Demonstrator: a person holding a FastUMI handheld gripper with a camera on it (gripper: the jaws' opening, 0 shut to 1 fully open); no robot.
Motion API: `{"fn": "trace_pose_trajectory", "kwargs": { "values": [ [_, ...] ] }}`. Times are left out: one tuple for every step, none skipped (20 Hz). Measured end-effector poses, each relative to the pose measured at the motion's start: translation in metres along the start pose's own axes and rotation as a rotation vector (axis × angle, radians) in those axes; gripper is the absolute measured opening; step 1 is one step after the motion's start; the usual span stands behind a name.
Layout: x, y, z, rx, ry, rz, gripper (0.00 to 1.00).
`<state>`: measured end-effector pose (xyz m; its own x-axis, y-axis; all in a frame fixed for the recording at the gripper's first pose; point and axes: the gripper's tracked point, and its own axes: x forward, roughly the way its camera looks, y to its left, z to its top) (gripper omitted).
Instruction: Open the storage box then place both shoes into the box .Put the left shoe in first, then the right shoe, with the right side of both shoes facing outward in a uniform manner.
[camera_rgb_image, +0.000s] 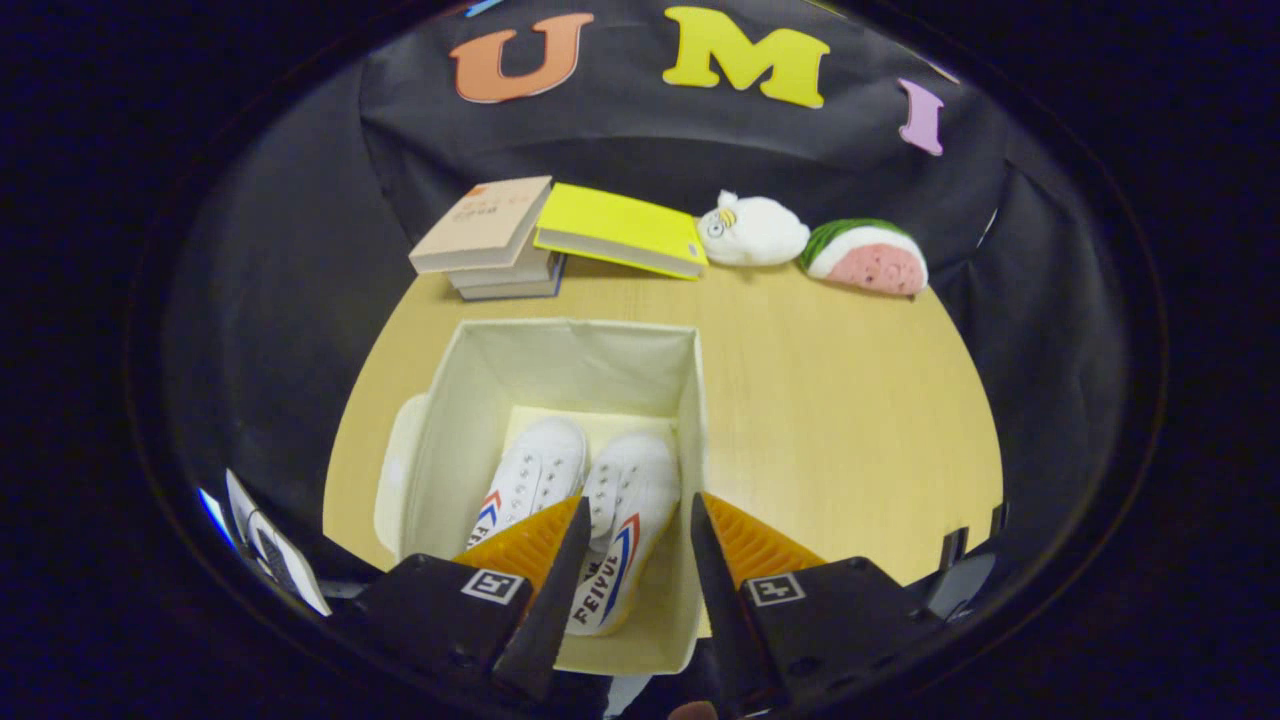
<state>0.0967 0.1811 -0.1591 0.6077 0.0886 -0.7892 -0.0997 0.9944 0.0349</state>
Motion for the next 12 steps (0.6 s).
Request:
{"fn": "trace_pose_trajectory", "kwargs": {
  "values": [
    [-0.014,-0.004,0.007,0.003,-0.054,0.002,0.68],
    [-0.023,-0.007,0.013,0.009,-0.116,0.017,0.80],
    [-0.037,-0.012,0.018,0.021,-0.177,0.020,0.83],
    [-0.051,-0.019,0.022,0.037,-0.235,0.019,0.84],
    [-0.063,-0.028,0.026,0.060,-0.296,0.013,0.84],
    [-0.077,-0.036,0.029,0.085,-0.360,0.008,0.90],
    [-0.090,-0.045,0.032,0.105,-0.418,-0.001,0.95],
    [-0.099,-0.056,0.032,0.121,-0.469,-0.015,1.00],
    [-0.108,-0.064,0.032,0.130,-0.516,-0.027,1.00],
    [-0.119,-0.070,0.031,0.137,-0.554,-0.044,1.00],
    [-0.130,-0.075,0.031,0.146,-0.591,-0.053,1.00],
    [-0.142,-0.087,0.031,0.153,-0.625,-0.060,1.00]
  ]
}}
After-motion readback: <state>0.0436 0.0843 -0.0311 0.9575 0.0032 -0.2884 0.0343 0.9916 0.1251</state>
